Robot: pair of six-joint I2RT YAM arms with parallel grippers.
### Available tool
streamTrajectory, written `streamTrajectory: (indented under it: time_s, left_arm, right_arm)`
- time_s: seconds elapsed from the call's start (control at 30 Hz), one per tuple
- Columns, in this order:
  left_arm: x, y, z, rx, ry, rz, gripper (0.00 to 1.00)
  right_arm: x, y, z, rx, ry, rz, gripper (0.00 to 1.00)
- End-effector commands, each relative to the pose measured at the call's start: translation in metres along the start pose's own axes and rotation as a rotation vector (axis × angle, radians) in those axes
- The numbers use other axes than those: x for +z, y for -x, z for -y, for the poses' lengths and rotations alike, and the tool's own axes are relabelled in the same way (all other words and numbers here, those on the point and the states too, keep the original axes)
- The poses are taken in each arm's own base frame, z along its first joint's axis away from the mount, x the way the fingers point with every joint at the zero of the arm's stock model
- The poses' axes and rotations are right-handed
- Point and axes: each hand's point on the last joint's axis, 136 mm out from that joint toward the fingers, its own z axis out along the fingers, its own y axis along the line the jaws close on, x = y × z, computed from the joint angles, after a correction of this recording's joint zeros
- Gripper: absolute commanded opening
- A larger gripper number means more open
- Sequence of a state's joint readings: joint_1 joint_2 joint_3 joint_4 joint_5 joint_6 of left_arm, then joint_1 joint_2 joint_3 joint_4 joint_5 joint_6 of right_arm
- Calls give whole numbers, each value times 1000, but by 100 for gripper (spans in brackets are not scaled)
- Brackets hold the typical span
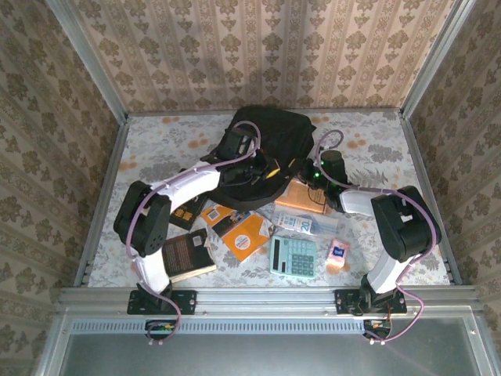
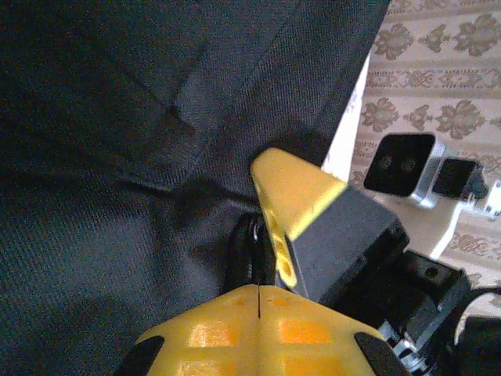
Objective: Pack the student bag
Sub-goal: Unzip the student bag at the top-center of the table.
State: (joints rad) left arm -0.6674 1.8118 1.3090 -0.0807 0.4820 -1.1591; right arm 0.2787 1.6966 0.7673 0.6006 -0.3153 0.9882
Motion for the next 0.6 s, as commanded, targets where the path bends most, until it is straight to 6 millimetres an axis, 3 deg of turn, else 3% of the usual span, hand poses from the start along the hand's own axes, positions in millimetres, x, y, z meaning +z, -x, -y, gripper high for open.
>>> streamTrajectory:
  time_s: [0.0, 0.3, 0.57]
  left_arm:
    - [-17, 0, 3, 78, 24, 18, 0]
    - [-32, -14, -20, 154, 100, 18, 0]
    - [-42, -27, -22, 238, 124, 1, 0]
  right_arm:
    - [0, 11, 2, -44, -45, 30, 0]
    - [7, 12, 6, -48, -83, 4, 0]
    - [11, 11, 11, -81, -128, -32, 0]
